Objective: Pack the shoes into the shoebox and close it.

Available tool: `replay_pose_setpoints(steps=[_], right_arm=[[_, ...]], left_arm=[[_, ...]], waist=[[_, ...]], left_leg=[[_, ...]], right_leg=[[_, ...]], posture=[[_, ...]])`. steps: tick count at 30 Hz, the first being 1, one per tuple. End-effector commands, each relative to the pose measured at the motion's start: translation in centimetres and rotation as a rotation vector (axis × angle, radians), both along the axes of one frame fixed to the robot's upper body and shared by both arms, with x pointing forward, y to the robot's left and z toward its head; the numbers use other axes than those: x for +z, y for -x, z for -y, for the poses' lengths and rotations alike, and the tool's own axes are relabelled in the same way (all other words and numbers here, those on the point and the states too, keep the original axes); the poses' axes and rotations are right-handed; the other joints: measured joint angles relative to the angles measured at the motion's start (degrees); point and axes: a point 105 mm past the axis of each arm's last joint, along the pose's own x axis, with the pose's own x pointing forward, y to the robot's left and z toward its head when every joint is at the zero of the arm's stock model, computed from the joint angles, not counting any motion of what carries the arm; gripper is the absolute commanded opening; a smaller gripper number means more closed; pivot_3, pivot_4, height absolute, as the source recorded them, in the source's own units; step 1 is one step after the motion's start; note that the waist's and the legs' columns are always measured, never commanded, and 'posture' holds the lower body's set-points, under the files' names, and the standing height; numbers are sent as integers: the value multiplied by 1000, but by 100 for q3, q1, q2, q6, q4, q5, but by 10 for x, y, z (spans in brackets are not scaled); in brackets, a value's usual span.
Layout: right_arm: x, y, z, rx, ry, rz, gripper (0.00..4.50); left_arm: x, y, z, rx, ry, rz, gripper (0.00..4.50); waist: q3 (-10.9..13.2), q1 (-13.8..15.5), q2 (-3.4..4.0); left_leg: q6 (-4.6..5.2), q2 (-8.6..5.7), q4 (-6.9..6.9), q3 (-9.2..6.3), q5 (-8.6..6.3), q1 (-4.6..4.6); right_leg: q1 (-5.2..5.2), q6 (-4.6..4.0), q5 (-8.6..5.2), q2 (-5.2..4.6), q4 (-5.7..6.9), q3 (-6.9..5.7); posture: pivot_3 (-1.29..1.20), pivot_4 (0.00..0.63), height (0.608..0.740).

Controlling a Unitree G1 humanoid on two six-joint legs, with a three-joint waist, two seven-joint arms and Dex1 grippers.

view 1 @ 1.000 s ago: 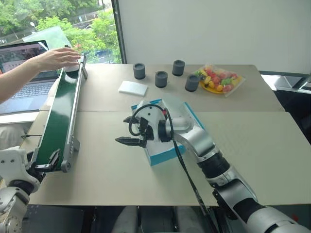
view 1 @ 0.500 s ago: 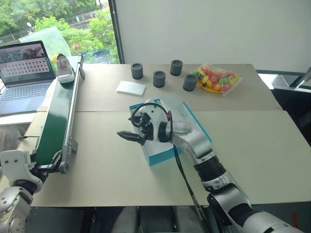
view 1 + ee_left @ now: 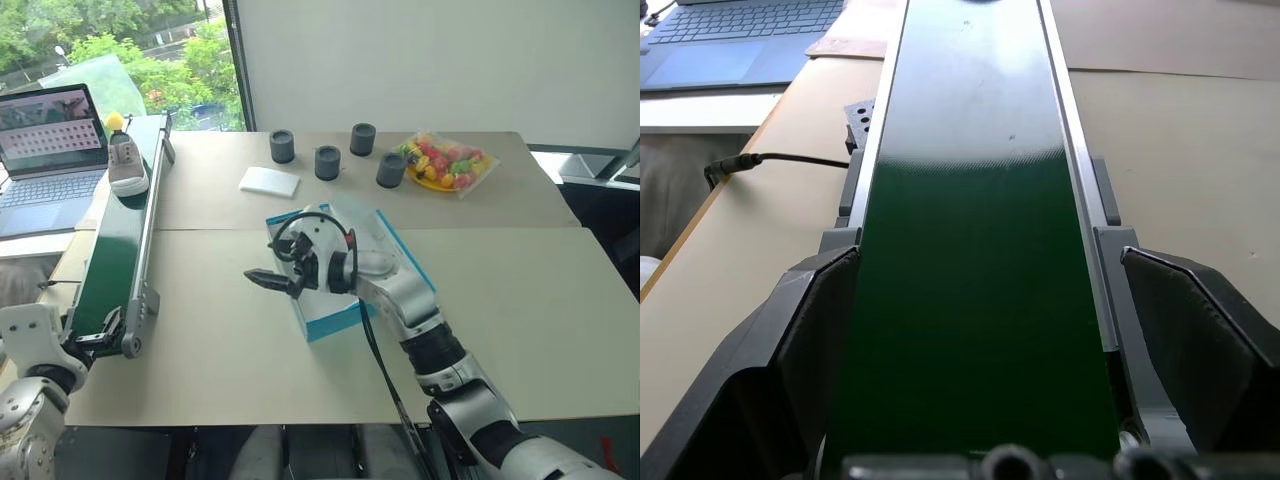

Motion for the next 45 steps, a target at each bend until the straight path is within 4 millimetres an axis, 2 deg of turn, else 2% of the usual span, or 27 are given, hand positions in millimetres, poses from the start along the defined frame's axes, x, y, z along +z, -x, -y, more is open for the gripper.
replay_pose_setpoints(steps=[1, 18, 27, 39, 45], right_arm=[[13, 2, 0, 4, -30, 34, 4388], [12, 1, 0, 3, -20, 38, 4388], [8, 3, 5, 26, 2, 41, 4388], [6, 14, 8, 128, 89, 182, 4388], [3, 21, 7, 161, 111, 206, 4388]], left_arm=[[12, -1, -1, 5, -46, 25, 4500], [12, -8, -5, 70, 4, 52, 4500], [9, -14, 4, 94, 26, 44, 4500], [13, -16, -4, 157, 32, 68, 4500], [2, -14, -9, 195, 60, 31, 4500]], waist=[[0, 0, 0], [0, 11, -1], [-2, 10, -3], [-3, 5, -5], [-3, 10, -5]], left_leg=[[0, 1, 0, 0, 0, 0], [0, 0, 1, 1, 0, 0], [0, -1, 2, 3, 0, 0], [0, -6, 2, 7, 0, 0], [0, -5, 3, 6, 0, 0]], right_leg=[[0, 0, 0, 1, 0, 0], [1, -1, 1, 0, 1, 0], [1, 0, 1, 0, 2, 0], [2, 0, 1, 1, 2, 0], [2, 0, 1, 0, 2, 0]], posture=[[0, 150, 726], [0, 150, 726], [0, 150, 726], [0, 150, 726], [0, 150, 726]])
